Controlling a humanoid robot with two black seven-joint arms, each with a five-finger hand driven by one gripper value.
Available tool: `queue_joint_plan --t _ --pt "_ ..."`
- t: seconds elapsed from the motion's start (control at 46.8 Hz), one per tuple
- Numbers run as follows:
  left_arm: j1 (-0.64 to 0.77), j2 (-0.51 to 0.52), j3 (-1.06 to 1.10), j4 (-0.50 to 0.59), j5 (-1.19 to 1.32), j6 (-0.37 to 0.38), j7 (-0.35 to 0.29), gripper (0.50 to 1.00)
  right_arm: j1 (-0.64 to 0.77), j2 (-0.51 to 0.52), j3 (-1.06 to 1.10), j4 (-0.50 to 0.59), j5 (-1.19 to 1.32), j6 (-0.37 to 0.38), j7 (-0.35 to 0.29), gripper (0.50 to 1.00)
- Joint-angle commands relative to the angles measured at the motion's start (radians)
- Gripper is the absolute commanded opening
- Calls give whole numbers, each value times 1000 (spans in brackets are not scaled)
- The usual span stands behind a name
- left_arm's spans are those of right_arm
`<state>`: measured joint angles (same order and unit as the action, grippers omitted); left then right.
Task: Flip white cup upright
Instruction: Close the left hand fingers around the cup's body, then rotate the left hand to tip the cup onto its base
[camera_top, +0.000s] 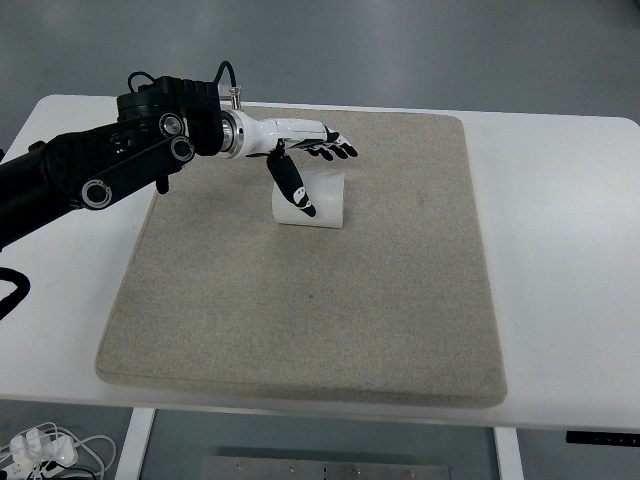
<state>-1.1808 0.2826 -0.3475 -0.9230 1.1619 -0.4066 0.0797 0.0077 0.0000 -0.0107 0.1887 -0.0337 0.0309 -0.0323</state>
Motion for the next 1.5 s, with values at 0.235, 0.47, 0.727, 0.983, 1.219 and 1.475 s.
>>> queue_joint_plan --t 0.235,0.47,0.727,0.983,1.219,1.475 --pt "-20 -49 58 55 1 5 -2 994 0 0 0 0 0 0 0 952" --pt "-20 -76 59 87 35 6 -2 988 0 0 0 0 0 0 0 952" --pt "-19 -82 61 87 38 5 -2 891 0 0 0 0 0 0 0 952" --pt "-16 -85 82 89 38 5 -3 780 0 0 0 0 0 0 0 952" --pt "-20 -77 81 89 32 5 -5 500 0 0 0 0 0 0 0 952" --pt "-28 -72 -2 87 2 6 -32 500 0 0 0 0 0 0 0 952"
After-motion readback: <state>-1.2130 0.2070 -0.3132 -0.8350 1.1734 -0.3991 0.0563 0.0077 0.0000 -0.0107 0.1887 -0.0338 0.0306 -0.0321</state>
